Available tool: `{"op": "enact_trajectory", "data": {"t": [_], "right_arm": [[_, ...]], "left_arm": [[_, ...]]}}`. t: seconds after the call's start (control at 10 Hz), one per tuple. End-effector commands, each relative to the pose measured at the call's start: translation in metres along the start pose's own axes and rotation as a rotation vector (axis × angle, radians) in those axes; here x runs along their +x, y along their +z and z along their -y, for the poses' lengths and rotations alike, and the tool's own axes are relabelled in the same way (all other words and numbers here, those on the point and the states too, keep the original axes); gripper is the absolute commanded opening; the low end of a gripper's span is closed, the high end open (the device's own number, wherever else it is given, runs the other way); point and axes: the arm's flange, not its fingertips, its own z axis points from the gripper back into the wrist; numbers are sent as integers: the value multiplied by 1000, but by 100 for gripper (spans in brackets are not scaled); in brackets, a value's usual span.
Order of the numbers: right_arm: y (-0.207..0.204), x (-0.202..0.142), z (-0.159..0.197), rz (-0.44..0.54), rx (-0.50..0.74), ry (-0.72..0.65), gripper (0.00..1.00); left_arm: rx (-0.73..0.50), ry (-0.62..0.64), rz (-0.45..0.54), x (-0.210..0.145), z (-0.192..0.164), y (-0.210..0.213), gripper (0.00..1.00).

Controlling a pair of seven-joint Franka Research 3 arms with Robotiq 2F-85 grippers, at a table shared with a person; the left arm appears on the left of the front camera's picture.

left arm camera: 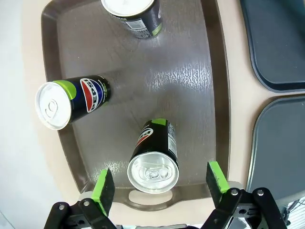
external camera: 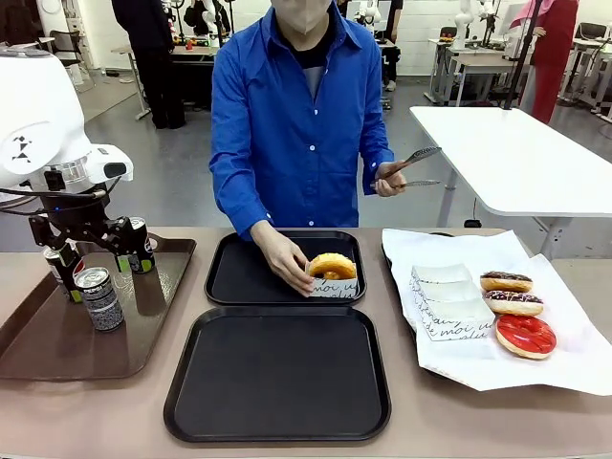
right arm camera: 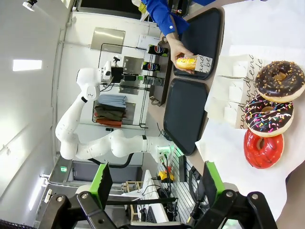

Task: Set up donuts and drinks on trays.
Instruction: Pick up one Pepsi coke and place it on the Flat Tray.

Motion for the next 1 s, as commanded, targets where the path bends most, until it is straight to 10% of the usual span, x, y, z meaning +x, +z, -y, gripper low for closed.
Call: {"op": "enact_trajectory", "data": {"t": [0.0, 0.9], "right_arm": [[0, 0, 0, -1, -1, -1, 100], [0, 0, 0, -1, -1, -1, 100]], "left_arm": [[-3, 5, 25, 0, -10, -8, 100], [-114, -28, -3, -11, -16, -41, 100]]}}
